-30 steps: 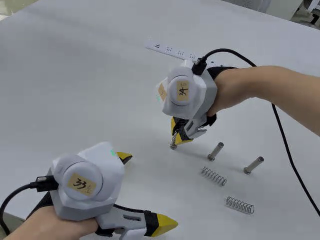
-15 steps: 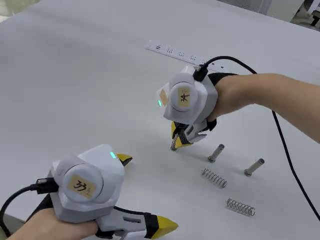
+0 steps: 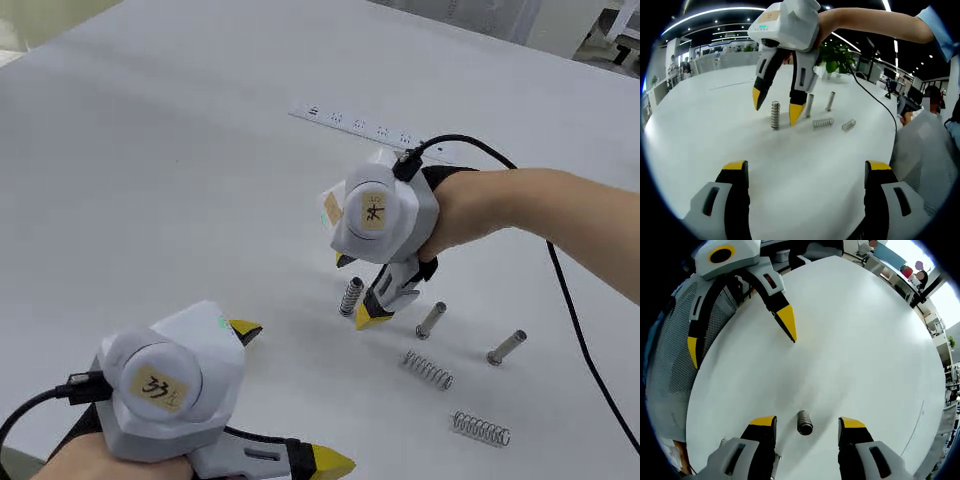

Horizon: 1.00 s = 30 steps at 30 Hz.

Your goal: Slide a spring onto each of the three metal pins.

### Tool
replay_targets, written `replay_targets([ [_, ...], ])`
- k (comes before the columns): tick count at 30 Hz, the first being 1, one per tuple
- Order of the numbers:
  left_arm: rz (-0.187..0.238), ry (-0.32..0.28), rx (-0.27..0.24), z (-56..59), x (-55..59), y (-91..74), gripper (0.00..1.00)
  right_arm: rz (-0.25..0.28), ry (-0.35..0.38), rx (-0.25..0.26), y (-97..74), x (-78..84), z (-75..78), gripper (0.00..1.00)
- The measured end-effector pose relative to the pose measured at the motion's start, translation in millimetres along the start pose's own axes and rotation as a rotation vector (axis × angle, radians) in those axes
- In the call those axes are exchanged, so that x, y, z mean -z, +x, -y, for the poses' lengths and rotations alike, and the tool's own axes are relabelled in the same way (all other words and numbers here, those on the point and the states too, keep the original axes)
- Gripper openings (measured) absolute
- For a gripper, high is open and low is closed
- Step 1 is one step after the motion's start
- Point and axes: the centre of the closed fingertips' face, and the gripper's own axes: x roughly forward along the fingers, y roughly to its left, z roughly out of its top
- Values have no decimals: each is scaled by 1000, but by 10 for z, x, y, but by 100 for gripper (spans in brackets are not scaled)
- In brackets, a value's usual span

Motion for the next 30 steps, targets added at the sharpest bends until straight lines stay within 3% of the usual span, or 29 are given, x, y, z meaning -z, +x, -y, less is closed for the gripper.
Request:
replay_targets([
  [2, 5, 0, 0, -3, -15, -5, 95, 19, 12, 9, -14, -9, -7, 53],
  [6, 9, 5, 2, -8, -45, -10, 95, 62, 35, 40, -52, -22, -10, 74],
  [14, 14, 21, 9, -15, -110, 8, 95, 118, 99, 52, -91, -23, -133, 82],
  [19, 19, 27, 11, -25, -147, 18, 95, 177, 149, 97, -135, -92, -137, 99],
  [30, 20, 43, 23, -16, -212, 24, 95, 263, 228, 173, -387, -138, -176, 99],
])
